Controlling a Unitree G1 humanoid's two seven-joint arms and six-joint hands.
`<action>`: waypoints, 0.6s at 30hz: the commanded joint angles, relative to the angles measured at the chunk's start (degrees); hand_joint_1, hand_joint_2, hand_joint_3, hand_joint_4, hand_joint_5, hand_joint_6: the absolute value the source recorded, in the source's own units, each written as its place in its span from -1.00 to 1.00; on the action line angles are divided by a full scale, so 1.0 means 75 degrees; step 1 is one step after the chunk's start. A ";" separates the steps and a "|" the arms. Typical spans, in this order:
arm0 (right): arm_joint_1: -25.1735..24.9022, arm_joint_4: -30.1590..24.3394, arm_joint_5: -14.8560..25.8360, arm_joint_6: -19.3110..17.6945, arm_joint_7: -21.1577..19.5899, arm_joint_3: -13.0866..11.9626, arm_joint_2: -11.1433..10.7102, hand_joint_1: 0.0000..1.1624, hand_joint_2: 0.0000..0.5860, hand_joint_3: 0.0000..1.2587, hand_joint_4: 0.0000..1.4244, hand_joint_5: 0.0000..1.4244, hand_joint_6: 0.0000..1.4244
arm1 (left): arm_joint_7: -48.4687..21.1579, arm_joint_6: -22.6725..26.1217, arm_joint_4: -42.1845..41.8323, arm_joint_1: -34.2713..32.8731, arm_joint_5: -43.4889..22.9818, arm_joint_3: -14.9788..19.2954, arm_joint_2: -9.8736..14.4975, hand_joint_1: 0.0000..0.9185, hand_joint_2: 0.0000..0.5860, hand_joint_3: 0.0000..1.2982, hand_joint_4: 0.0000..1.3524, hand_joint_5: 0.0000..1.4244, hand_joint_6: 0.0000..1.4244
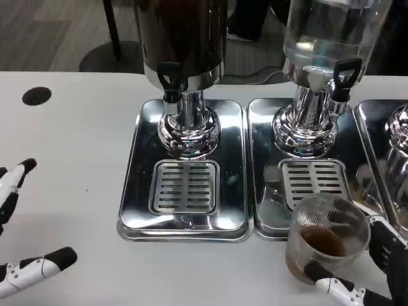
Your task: Grasp the cup under the faucet to collect the drink, then remove the cup.
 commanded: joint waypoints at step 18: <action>-0.0076 0.1225 0.0234 -0.1432 0.0233 -0.0097 0.0250 0.45 -0.26 -0.50 -0.49 -0.43 -0.48 | -0.0340 0.0299 -0.0845 0.0247 0.0161 0.0296 -0.0135 -1.00 -0.89 -1.00 -1.00 -1.00 -1.00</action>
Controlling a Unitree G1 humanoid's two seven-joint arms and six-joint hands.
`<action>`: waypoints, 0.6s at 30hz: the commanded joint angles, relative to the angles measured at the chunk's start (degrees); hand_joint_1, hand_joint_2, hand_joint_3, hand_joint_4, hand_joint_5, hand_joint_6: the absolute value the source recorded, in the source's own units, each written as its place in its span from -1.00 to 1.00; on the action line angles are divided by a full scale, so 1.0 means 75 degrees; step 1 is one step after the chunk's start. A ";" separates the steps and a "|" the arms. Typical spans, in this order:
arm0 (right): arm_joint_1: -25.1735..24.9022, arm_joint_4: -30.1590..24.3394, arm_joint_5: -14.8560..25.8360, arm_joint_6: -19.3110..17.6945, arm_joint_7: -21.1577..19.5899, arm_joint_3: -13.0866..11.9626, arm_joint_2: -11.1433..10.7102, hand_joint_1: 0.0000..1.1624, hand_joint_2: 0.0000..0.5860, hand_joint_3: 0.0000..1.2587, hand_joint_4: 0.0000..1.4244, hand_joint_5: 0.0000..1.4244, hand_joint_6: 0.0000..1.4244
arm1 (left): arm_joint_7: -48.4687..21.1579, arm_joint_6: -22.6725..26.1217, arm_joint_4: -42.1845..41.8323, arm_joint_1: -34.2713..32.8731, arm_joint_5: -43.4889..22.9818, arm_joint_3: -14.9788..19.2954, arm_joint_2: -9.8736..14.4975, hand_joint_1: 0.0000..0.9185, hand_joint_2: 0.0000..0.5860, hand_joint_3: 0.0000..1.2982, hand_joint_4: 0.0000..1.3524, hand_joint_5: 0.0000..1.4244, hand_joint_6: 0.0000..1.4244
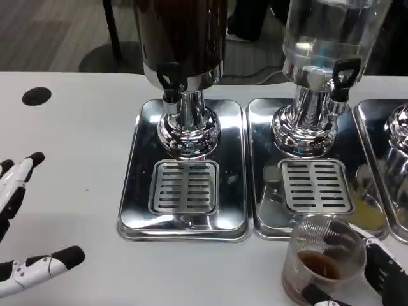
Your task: Grasp the cup under the faucet to collect the drink, then remove the cup.
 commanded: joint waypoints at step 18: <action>-0.0445 0.0810 -0.0243 -0.0675 -0.0159 -0.0014 0.0268 0.45 -0.24 -0.49 -0.48 -0.43 -0.48 | -0.0226 0.0034 -0.0113 0.0086 0.0053 0.0193 -0.0188 -1.00 -0.89 -1.00 -1.00 -1.00 -1.00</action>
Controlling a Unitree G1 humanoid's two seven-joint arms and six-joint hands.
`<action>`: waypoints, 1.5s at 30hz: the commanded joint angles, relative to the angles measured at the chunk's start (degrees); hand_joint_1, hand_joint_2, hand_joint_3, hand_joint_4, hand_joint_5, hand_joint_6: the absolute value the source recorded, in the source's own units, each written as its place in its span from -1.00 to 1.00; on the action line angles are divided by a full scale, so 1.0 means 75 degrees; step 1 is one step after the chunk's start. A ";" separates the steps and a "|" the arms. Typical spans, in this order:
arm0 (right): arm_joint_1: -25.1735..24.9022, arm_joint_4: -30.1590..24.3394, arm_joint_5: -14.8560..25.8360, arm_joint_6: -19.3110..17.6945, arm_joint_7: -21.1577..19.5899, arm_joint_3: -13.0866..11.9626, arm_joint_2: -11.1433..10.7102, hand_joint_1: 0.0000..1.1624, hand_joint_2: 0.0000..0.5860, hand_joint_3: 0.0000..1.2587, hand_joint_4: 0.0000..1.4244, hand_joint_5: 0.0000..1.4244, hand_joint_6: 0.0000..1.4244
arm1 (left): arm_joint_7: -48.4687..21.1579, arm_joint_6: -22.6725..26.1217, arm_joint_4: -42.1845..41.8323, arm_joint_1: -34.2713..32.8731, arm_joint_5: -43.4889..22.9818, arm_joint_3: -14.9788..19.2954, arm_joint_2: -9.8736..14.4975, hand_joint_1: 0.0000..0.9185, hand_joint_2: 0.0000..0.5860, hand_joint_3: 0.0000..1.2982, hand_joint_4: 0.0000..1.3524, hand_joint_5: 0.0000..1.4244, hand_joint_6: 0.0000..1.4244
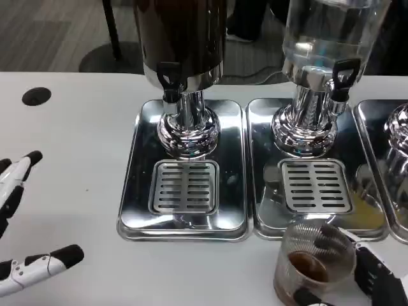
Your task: Grasp the cup under the faucet to collect the drink, then remove the cup.
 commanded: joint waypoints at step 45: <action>-0.0422 0.0454 -0.0394 -0.0444 -0.0247 0.0183 -0.0109 0.52 -0.43 -0.97 -1.00 -0.82 -0.60 | -0.0188 0.0077 0.0022 -0.0237 0.0030 -0.0003 -0.0017 -1.00 -0.88 -1.00 -1.00 -1.00 -1.00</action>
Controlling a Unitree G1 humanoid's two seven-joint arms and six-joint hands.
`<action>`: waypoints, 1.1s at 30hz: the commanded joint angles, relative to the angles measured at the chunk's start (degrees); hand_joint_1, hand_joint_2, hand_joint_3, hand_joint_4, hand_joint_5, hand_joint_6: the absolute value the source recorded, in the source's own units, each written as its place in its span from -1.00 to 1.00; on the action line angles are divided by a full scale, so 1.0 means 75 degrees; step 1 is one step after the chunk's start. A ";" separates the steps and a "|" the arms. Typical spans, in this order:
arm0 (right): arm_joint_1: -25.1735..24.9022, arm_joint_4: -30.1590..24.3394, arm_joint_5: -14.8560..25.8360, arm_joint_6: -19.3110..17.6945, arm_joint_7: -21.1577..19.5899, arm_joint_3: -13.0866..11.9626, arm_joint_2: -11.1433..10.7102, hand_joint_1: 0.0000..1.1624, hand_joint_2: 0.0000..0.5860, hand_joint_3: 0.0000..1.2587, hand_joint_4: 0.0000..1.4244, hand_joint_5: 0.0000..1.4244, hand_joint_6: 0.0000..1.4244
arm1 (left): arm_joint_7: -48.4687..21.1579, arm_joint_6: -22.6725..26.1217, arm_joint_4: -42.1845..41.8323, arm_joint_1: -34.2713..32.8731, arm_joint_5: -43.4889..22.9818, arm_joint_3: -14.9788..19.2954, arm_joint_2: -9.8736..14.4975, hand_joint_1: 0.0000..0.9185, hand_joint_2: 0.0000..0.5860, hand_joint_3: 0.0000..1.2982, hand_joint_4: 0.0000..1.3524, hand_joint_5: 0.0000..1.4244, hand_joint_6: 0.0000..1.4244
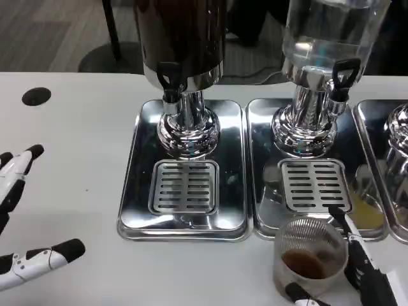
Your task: Grasp the cup under the faucet to collect the drink, then remove the cup.
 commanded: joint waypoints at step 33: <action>0.0284 -0.0672 0.1043 0.0072 0.0674 -0.0322 -0.0345 0.44 -0.39 -1.00 -1.00 -0.88 -0.68 | -0.0022 0.0162 0.0248 -0.0216 0.0204 -0.0292 -0.0019 -1.00 -0.87 -1.00 -1.00 -1.00 -1.00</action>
